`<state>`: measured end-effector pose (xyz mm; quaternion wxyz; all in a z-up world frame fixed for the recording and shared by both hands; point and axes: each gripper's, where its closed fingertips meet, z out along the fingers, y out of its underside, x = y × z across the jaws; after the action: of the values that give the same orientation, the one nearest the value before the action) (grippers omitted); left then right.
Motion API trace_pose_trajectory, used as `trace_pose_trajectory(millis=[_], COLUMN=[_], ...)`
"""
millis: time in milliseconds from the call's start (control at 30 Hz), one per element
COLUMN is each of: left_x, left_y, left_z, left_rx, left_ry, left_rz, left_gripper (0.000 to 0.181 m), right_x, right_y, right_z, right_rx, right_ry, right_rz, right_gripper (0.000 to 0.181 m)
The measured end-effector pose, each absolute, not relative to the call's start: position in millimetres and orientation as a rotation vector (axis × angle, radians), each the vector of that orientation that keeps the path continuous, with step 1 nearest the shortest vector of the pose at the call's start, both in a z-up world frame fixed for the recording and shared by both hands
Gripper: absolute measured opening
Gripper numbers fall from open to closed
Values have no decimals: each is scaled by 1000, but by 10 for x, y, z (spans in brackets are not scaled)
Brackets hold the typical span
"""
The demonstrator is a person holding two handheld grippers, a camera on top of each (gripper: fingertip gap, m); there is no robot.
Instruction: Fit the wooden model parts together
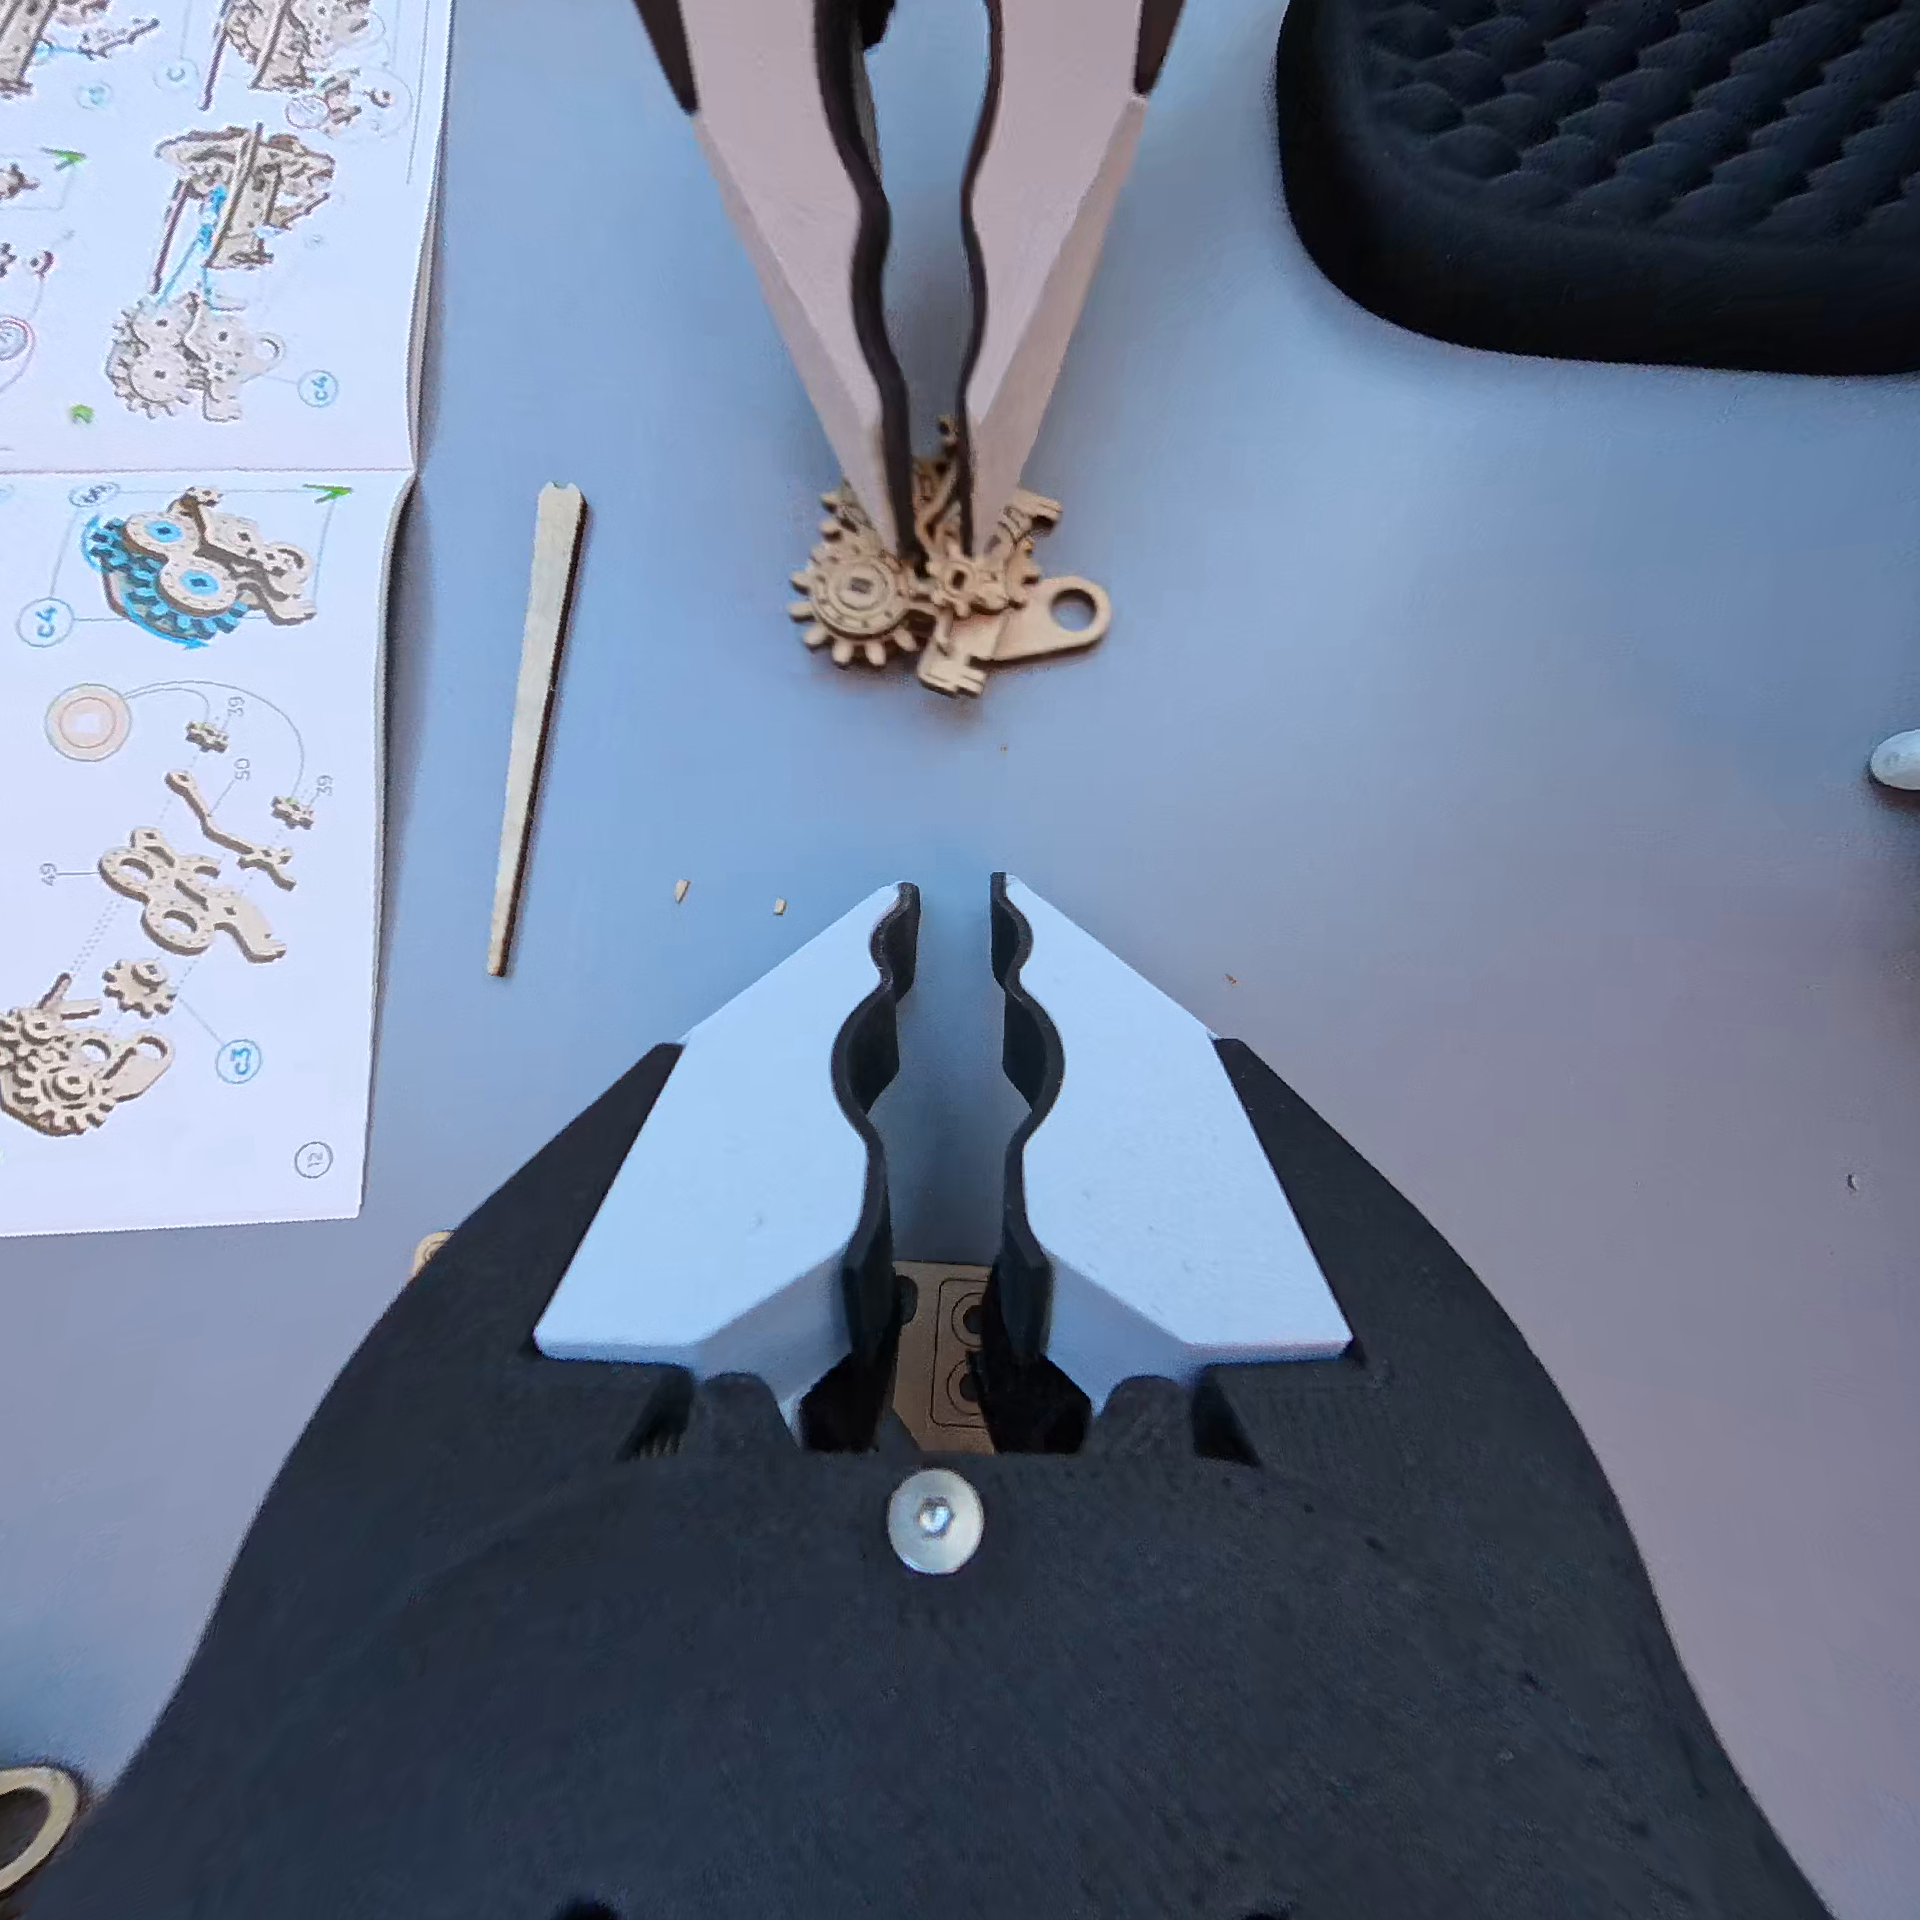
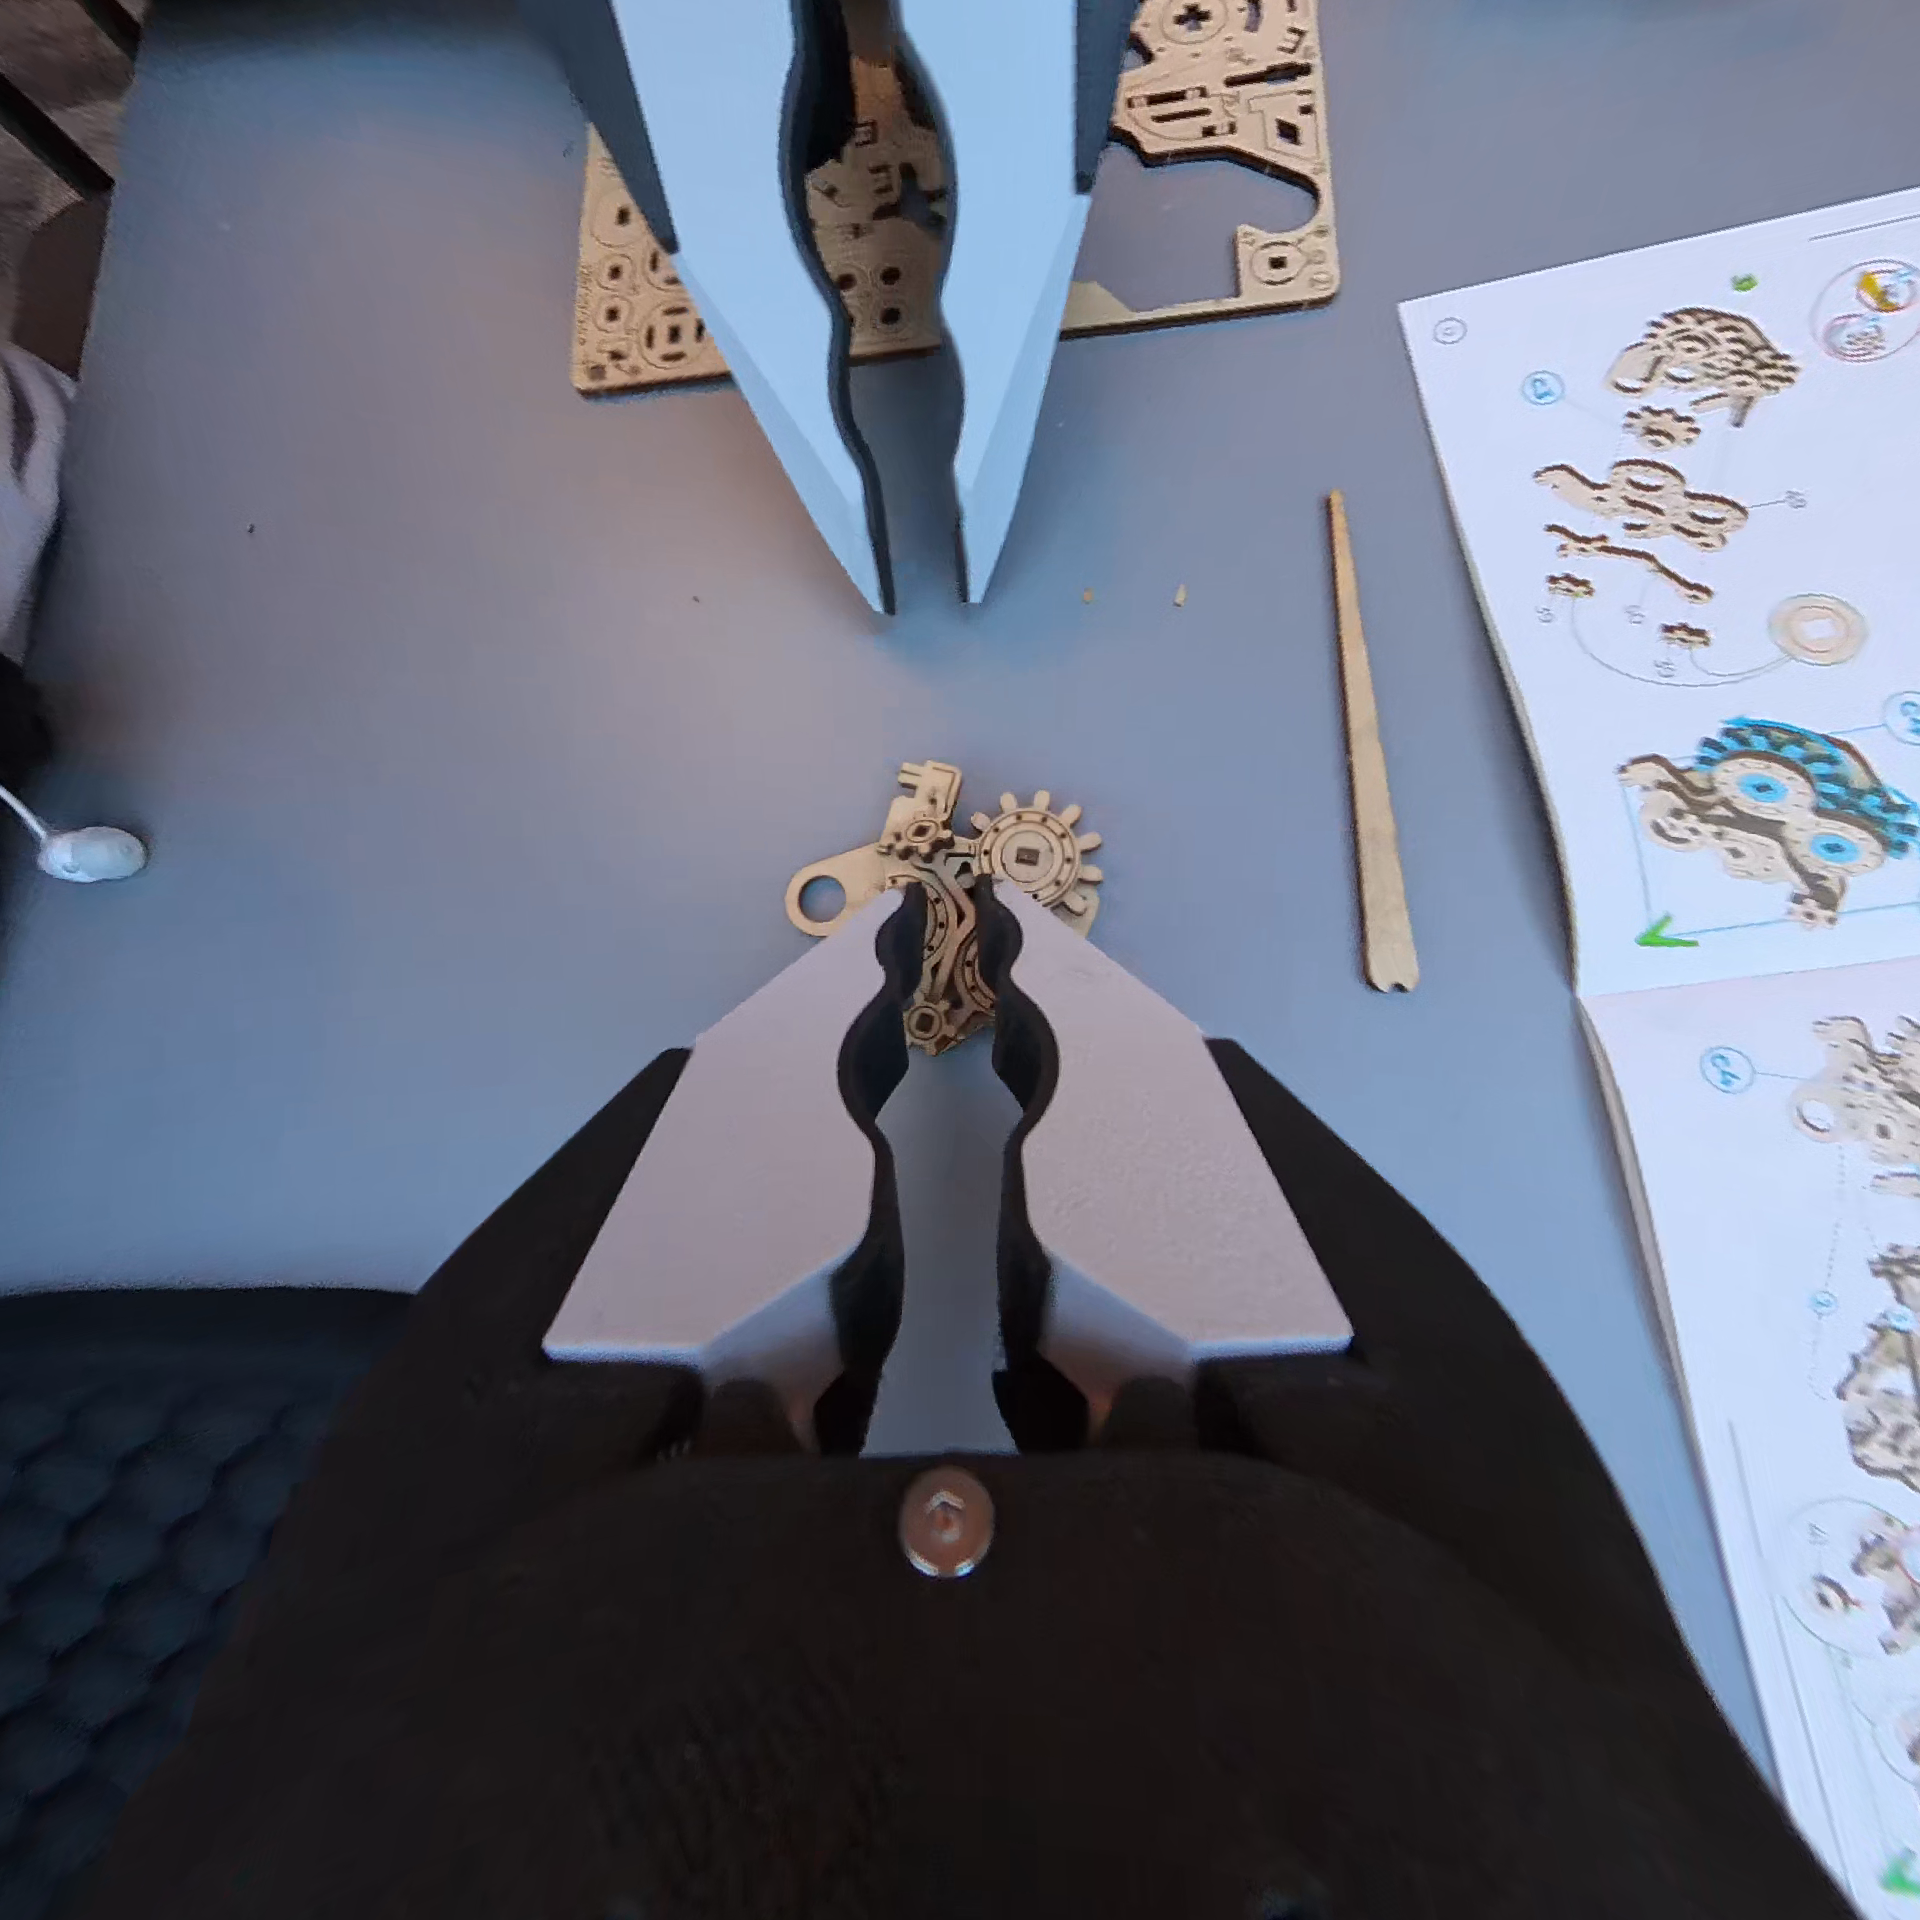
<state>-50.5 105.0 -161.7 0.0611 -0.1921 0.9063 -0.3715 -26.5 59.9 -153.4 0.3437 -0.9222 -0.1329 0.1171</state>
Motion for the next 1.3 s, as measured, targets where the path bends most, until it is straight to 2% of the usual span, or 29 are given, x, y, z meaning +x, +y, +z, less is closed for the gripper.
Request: trace_pose_trajectory(millis=[300, 533, 800, 1300], left_x=[-635, -557, -561, -557], left_y=[913, 722, 683, 643], left_z=[-1341, -1337, -1465, -1522], left_rx=[-411, -370, -307, -300], left_ry=[2691, 2589, 2600, 2606], left_rz=[-1312, -1376, -1295, -1288], left_gripper=[13, 13, 10, 5], right_x=[-562, -556, -584, -527], right_y=[738, 746, 761, 735], right_z=[-1341, -1176, -1365, -1374], right_rx=[-2265, -2139, -2195, -2204], right_ry=[-458, -341, -368, -349], right_rz=[315, 197, 195, 197], right_gripper=[16, 7, 0, 0])
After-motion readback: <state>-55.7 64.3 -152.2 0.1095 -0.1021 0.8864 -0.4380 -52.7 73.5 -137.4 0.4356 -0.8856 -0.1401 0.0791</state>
